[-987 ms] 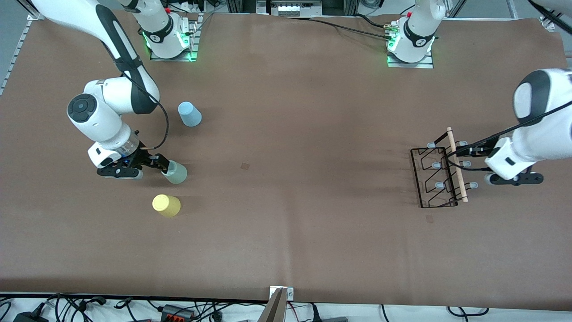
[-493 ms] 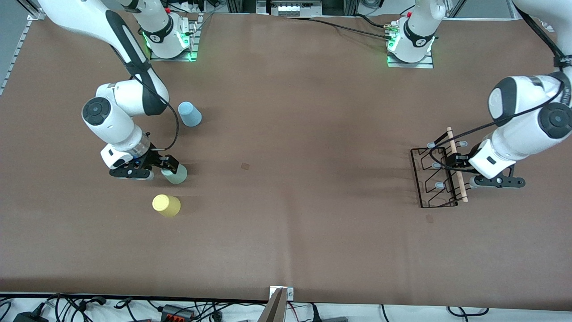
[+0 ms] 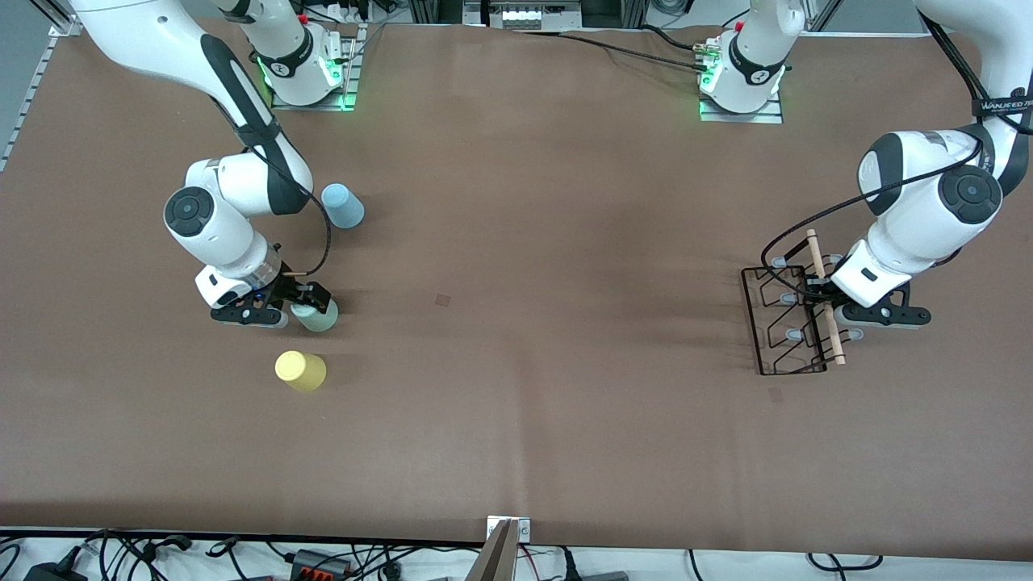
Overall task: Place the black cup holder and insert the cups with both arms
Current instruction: 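Close the right gripper on the teal cup while the left gripper grips the handle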
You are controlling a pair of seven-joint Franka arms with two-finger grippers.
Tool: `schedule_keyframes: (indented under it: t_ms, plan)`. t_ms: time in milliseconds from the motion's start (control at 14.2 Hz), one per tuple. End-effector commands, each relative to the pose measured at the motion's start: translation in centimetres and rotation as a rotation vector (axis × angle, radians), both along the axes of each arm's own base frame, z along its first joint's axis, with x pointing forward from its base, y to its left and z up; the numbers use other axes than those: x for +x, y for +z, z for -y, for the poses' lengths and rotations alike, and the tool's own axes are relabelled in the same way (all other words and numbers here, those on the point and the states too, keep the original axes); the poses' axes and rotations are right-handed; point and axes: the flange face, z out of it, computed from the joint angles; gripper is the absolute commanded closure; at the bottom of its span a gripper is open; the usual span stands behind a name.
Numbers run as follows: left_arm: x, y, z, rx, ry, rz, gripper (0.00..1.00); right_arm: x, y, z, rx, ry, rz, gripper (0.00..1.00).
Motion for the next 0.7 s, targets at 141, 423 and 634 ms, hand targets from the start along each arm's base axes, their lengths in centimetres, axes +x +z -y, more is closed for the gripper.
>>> schedule_keyframes:
  t_ms: [141, 423, 634]
  plan:
    - [-0.6, 0.6, 0.0, 0.014, -0.023, 0.005, 0.90, 0.1, 0.2, -0.2, 0.002, -0.005, 0.008, 0.54]
    - [0.2, 2.1, -0.2, 0.016, -0.025, 0.032, 0.93, 0.3, 3.6, 0.0, -0.012, 0.008, -0.031, 0.79]
    - [1.7, 6.0, 0.7, 0.019, -0.031, -0.011, 0.96, 0.1, 7.4, 0.7, -0.029, 0.013, -0.078, 0.80]
